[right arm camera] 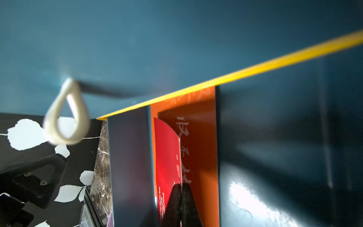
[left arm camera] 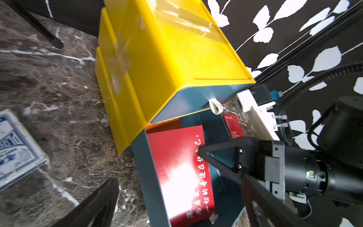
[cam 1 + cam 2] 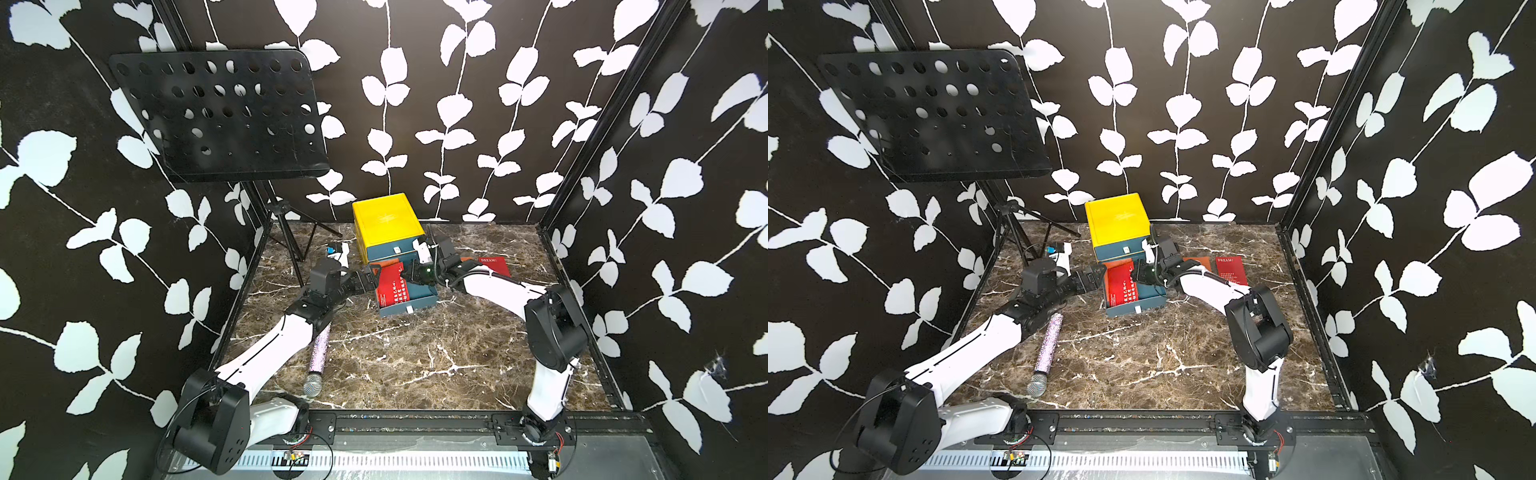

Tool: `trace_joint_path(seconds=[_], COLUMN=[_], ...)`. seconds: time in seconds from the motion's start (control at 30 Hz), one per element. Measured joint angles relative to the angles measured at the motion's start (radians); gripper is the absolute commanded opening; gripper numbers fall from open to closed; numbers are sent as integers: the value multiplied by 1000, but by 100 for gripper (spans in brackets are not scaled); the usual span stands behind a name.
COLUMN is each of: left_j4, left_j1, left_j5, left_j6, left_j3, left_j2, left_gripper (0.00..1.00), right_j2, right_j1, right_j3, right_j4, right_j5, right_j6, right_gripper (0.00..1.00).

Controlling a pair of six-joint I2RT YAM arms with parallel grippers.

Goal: Take the postcards out of the drawer
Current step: Pick up the postcard from the drawer.

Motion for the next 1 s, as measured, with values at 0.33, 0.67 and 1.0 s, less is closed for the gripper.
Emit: trace_joint_path(seconds=[0.33, 0.67, 1.0], left_j4=[-18, -18, -27], left_j1=[0, 0, 0], left_j5=[14, 31, 37], left_j6=[-5, -5, -5], left_j3=[-25, -26, -26], left_j2=[18, 32, 32], left_gripper=[99, 99, 99], right_j2=[-9, -56, -204], right_j1=[-34, -47, -54], right_j3=[-102, -127, -178], right_j4=[209, 262, 203], right_j5=[-10, -19, -24], right_j6=[183, 237, 212], right_gripper=[0, 0, 0])
